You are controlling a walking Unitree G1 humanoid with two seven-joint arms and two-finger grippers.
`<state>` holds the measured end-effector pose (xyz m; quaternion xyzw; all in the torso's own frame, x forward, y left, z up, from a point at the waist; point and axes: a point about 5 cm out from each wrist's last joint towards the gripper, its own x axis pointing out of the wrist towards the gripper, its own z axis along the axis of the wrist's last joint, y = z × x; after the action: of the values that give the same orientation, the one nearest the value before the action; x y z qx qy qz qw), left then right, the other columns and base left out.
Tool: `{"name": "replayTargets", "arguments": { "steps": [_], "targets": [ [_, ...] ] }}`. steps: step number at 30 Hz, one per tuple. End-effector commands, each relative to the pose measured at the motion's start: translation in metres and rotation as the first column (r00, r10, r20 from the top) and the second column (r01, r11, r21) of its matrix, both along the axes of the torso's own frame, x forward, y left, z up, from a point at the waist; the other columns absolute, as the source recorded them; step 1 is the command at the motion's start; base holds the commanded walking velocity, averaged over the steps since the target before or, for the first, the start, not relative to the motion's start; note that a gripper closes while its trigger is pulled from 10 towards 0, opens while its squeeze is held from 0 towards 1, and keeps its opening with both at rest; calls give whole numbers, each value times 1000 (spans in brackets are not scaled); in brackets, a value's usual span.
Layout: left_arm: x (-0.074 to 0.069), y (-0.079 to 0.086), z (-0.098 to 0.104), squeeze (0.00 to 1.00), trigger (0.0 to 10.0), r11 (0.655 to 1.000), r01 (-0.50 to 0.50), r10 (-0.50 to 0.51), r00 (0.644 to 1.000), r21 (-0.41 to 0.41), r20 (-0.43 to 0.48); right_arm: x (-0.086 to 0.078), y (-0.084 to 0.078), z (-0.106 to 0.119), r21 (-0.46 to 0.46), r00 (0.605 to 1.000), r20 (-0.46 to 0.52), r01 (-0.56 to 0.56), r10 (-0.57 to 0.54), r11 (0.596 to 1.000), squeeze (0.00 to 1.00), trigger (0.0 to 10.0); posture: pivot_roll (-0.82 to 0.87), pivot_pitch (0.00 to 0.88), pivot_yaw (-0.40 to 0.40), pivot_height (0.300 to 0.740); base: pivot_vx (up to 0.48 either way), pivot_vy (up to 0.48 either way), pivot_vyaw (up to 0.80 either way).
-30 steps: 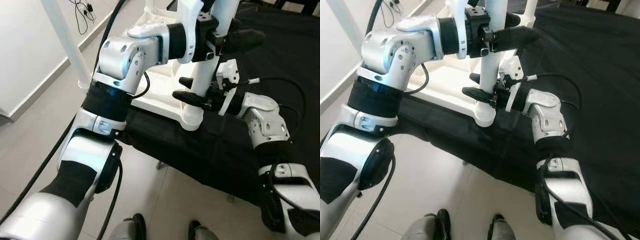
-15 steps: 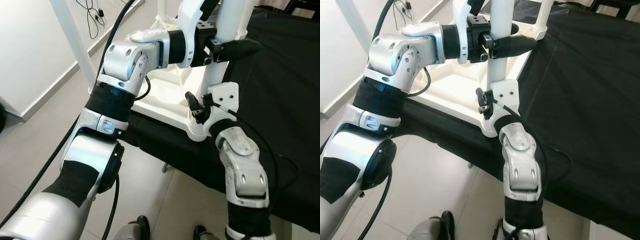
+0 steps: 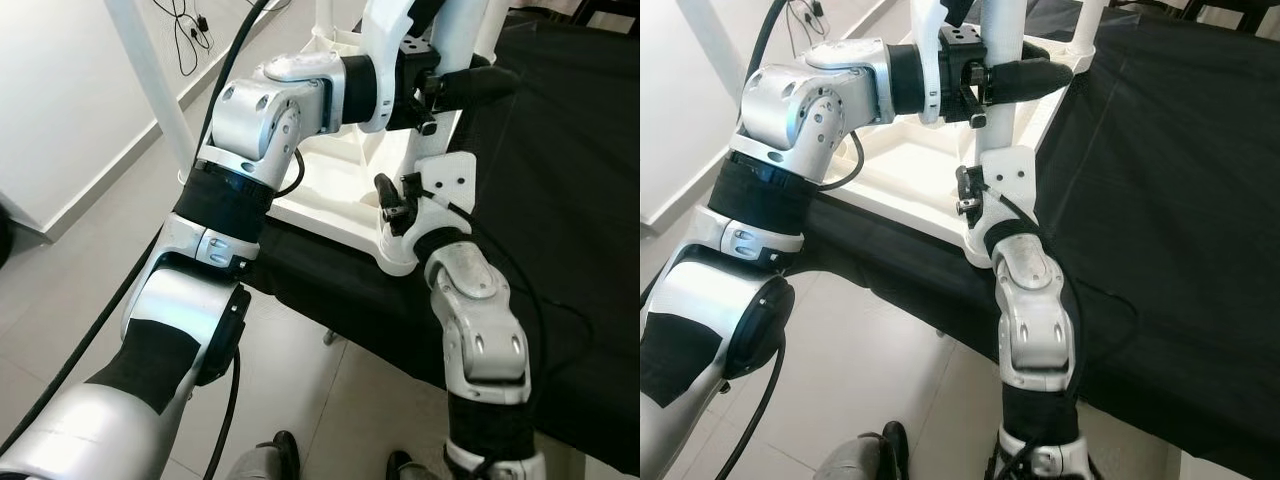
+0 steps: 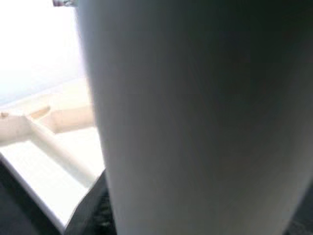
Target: Building children table
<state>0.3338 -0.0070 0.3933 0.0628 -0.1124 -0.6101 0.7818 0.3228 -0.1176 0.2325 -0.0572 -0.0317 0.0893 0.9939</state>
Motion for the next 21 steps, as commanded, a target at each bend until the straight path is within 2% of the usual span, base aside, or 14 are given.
{"name": "replayTargets", "arguments": {
  "steps": [1,4,6,7,10,11,12,13,15,16,17,18,20,21],
  "targets": [
    [-14,-19,1,0,0,994,103,-103,995,41,6,20,-10,-21,27,991,-134,-26,30,999,1000,10000,-9,225,46,740,0,0,0],
    [-15,-19,0,0,0,993,106,-106,994,44,7,25,-11,-16,53,991,-111,-69,74,996,1000,10000,0,222,43,740,0,0,0],
    [-16,-19,0,0,0,992,115,-115,993,55,9,30,-8,-1,80,966,-55,-246,251,966,1000,10000,4,221,45,740,0,0,0],
    [-16,-19,-1,0,0,991,119,-119,993,60,9,33,-8,8,49,943,-22,-331,333,942,1000,10000,7,222,46,740,0,0,0],
    [-17,-19,-1,0,0,991,121,-122,992,62,10,34,-9,12,22,926,-8,-377,377,926,1000,10000,7,222,46,740,0,0,0],
    [-18,-19,-1,0,0,990,128,-129,992,66,12,38,-12,20,-5,896,8,-445,445,896,0,10000,8,222,48,740,0,0,0],
    [-18,-19,-1,0,0,990,128,-129,992,66,12,38,-12,20,-5,896,8,-445,445,896,0,10000,8,222,48,740,0,0,0],
    [-19,-20,-2,0,0,989,135,-136,991,68,14,42,-15,27,-47,864,22,-501,503,864,0,10000,8,222,48,740,0,0,0],
    [-19,-20,-2,0,0,989,135,-136,991,68,14,42,-15,27,-47,864,22,-501,503,864,0,10000,8,222,48,740,0,0,0],
    [-20,-20,-2,0,0,988,140,-141,990,70,15,45,-17,32,-67,835,23,-548,550,834,0,10000,8,222,48,740,0,0,0],
    [-20,-20,-2,0,0,988,140,-141,990,70,15,45,-17,32,-67,835,23,-548,550,834,0,10000,8,222,48,740,0,0,0],
    [-20,-20,-2,0,0,987,144,-146,989,70,15,48,-17,37,-92,803,26,-591,595,802,0,10000,11,222,49,740,0,0,0],
    [-20,-20,-2,0,0,987,144,-146,989,70,15,48,-17,37,-92,803,26,-591,595,802,0,10000,11,222,49,740,0,0,0],
    [-21,-21,-2,0,0,986,148,-150,989,72,16,50,-16,42,-87,752,36,-653,658,752,0,10000,17,225,53,740,0,0,0]
  ]
}}
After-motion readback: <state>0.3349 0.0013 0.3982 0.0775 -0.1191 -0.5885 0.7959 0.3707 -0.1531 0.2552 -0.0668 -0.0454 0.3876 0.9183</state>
